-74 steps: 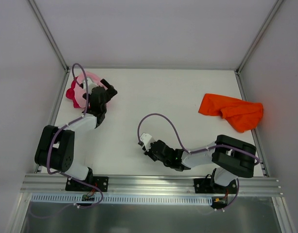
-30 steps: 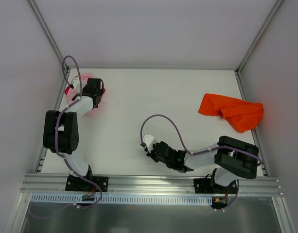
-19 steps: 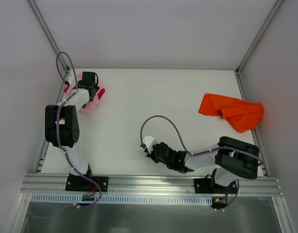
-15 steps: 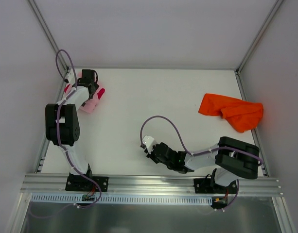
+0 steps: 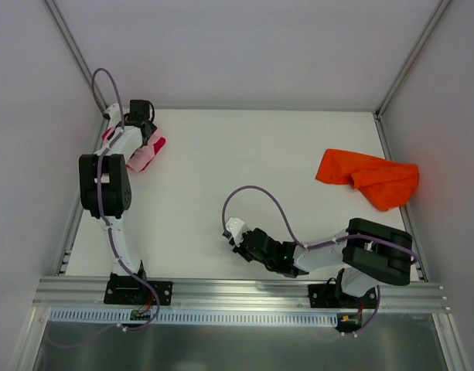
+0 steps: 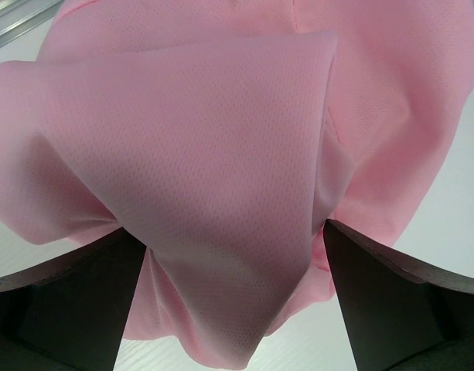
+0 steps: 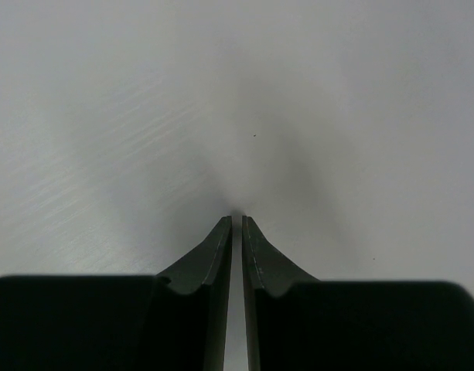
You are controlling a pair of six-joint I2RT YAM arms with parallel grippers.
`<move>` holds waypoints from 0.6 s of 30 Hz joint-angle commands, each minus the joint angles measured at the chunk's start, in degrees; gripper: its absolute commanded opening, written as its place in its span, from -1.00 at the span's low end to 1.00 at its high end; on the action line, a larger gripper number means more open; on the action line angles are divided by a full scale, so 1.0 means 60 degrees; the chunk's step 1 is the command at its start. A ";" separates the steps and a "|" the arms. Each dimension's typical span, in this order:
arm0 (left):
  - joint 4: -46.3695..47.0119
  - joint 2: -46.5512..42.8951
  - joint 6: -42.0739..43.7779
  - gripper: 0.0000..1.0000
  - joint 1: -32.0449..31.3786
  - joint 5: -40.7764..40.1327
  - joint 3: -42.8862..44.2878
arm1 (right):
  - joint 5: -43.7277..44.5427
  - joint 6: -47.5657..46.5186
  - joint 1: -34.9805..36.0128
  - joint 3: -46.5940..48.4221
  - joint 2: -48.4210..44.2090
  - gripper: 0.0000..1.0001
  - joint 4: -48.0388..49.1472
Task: Fold and stack the t-shirts
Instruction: Put the neatly folded tshirt into the corner of the board with the left arm
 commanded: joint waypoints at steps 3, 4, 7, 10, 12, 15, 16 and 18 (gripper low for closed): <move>-0.0427 0.0518 0.0170 0.97 0.0197 0.0340 0.0996 | -0.0346 0.0059 0.0128 -0.0224 0.0403 -0.72 -0.1219; -0.0369 0.0475 0.0156 0.97 0.0197 0.0456 0.0967 | -0.0346 0.0044 0.0114 -0.0224 0.0403 -0.73 -0.1234; 0.0476 0.0066 0.0213 0.98 0.0197 0.0982 0.0310 | -0.0375 0.0030 0.0114 -0.0195 0.0374 -0.72 -0.1249; 0.1908 -0.0768 0.0521 0.97 0.0095 0.1233 -0.0773 | -0.0419 0.0030 0.0143 -0.0239 0.0315 -0.72 -0.1205; 0.2558 -0.1515 0.1045 0.98 -0.0125 0.1030 -0.1550 | -0.0434 0.0030 0.0158 -0.0239 0.0330 -0.72 -0.1176; 0.3191 -0.2322 0.1691 0.97 -0.0532 0.0488 -0.1933 | -0.0463 -0.0014 0.0172 -0.0195 0.0359 -0.71 -0.1176; 0.3220 -0.2512 0.1781 0.97 -0.0608 0.0356 -0.2020 | -0.0478 -0.0044 0.0172 -0.0195 0.0344 -0.70 -0.1190; 0.3321 -0.3127 0.1927 0.97 -0.0754 0.0149 -0.2239 | -0.0464 -0.0088 0.0172 -0.0195 0.0315 -0.68 -0.1118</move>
